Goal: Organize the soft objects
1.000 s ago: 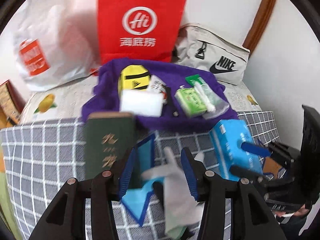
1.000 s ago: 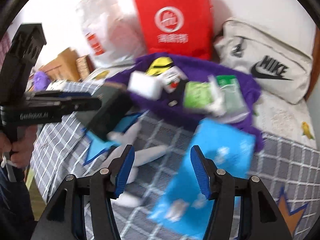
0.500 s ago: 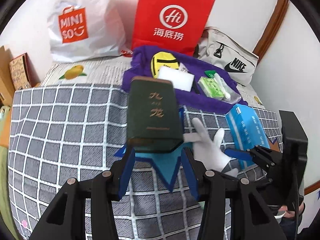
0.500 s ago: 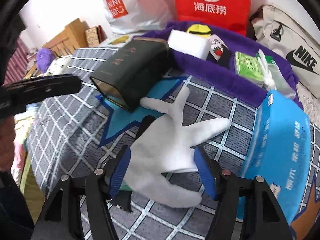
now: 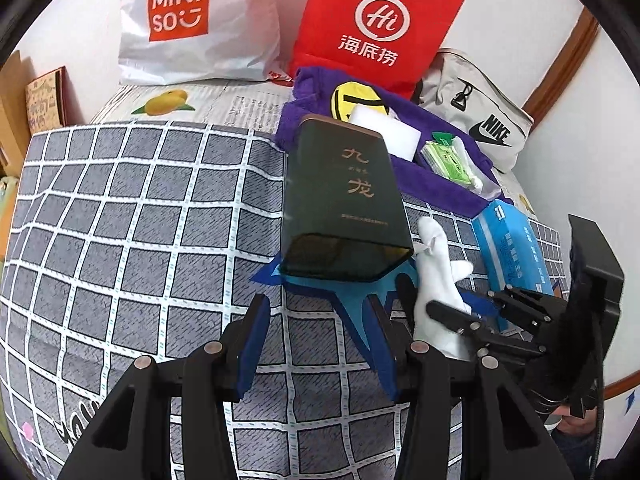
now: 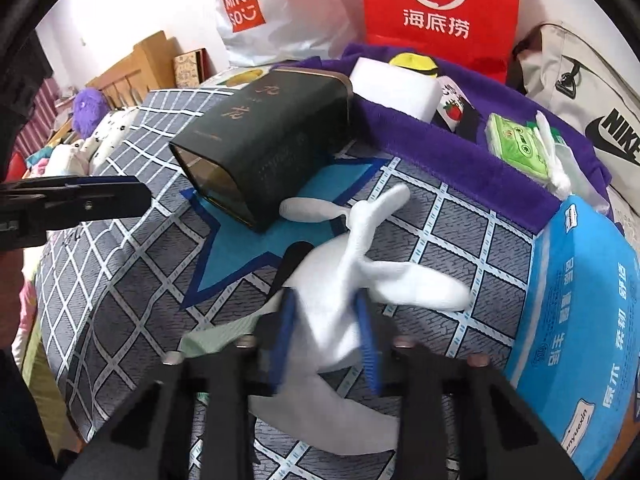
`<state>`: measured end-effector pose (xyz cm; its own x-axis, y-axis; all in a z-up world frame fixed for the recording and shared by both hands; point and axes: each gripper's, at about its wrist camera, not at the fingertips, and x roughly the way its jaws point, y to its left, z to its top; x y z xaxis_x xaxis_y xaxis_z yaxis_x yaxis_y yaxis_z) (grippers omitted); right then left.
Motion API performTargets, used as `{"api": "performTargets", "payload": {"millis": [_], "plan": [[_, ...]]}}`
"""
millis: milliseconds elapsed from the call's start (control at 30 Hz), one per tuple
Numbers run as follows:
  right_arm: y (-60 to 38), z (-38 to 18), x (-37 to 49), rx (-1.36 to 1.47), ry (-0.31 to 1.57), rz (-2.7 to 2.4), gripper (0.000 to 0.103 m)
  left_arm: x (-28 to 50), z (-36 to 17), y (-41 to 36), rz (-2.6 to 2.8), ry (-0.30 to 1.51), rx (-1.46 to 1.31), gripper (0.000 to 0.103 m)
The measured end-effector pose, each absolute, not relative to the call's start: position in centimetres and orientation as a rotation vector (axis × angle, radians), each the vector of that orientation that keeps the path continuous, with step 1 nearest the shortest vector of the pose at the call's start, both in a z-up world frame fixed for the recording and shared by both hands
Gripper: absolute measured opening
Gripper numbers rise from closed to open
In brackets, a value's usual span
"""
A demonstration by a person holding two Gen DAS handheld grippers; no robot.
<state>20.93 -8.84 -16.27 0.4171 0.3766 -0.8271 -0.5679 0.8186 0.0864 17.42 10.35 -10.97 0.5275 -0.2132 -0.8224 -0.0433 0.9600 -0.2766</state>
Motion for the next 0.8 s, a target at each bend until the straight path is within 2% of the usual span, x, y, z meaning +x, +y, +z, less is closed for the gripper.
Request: {"api": "performTargets", "payload": {"millis": [300,667,700,800], "plan": [[-11.2,-13.0,18.9,-0.164,0.899,0.63,0.011,16.5,-11.7,7.6,-0.143,1.042,-0.239,0.046],[-16.8,-7.6,15.2,-0.126,0.743,0.56,0.01,15.0,-14.2,1.6,-0.239,1.106,-0.163,0.046],[-17.4,-7.1,14.8,-0.12,0.729,0.55,0.01,15.0,-14.2,1.1,-0.247,1.105,-0.15,0.046],[-18.6,-6.3,14.1,-0.121,0.698,0.52,0.01,15.2,-14.3,-0.7,-0.262,1.097,-0.108,0.056]]}}
